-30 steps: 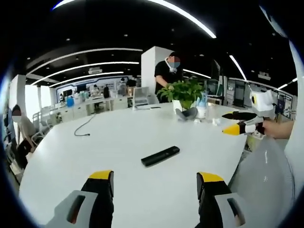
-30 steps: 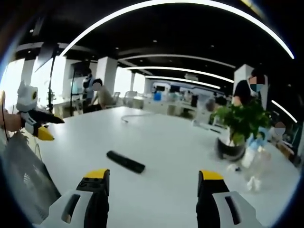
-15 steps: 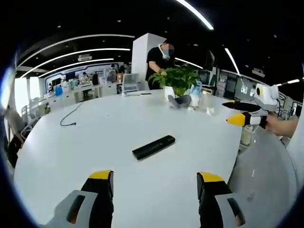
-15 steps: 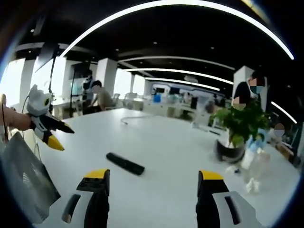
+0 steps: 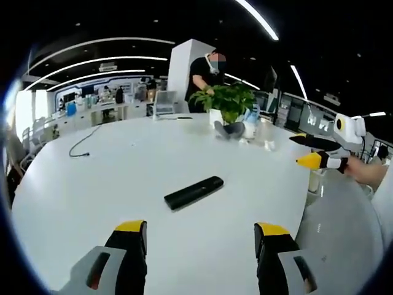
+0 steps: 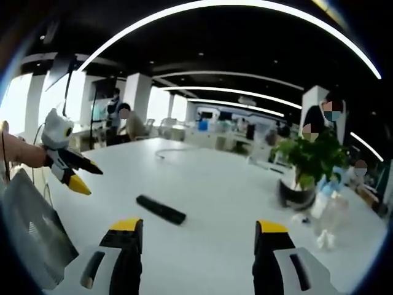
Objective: Press the specified remote control buttons in sequence, fully releasing each button before pressing the next.
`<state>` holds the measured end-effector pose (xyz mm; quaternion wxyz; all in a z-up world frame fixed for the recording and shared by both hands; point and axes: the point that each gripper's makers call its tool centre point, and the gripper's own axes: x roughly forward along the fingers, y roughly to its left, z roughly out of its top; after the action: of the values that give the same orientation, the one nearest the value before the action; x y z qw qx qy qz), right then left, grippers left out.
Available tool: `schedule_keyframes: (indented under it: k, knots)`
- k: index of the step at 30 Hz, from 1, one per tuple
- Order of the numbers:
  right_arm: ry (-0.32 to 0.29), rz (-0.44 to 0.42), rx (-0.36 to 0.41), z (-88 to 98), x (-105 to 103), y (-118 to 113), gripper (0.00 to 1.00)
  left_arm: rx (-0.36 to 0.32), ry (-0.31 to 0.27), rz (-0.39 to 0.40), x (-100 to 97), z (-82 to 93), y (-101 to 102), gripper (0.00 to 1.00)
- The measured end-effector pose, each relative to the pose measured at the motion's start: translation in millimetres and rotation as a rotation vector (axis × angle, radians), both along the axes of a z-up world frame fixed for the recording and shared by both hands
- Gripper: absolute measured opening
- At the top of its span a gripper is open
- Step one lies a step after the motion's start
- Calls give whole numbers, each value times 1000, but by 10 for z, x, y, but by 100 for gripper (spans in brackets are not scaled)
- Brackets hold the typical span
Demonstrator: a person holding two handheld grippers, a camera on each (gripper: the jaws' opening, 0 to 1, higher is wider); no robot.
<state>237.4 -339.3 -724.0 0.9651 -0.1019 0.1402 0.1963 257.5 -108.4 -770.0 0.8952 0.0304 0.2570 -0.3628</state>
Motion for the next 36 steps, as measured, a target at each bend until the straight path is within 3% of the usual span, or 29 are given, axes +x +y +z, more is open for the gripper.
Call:
schedule_keyframes:
  k: [10,18,31,36]
  knots:
    - [19,-10,-7,-34,2,-23,71,-4,8,-43,118,-3,-103,74]
    - [19,-44,46,-10,10,-102,69,26,14,-94,176,-48,-178,73]
    - [37,-32,30,-47,3,-77,68,15,57,-159,131,-138,-369,73]
    - [45,-19,22,-64,-3,-54,67,42,68,-175,137,-195,-408,73]
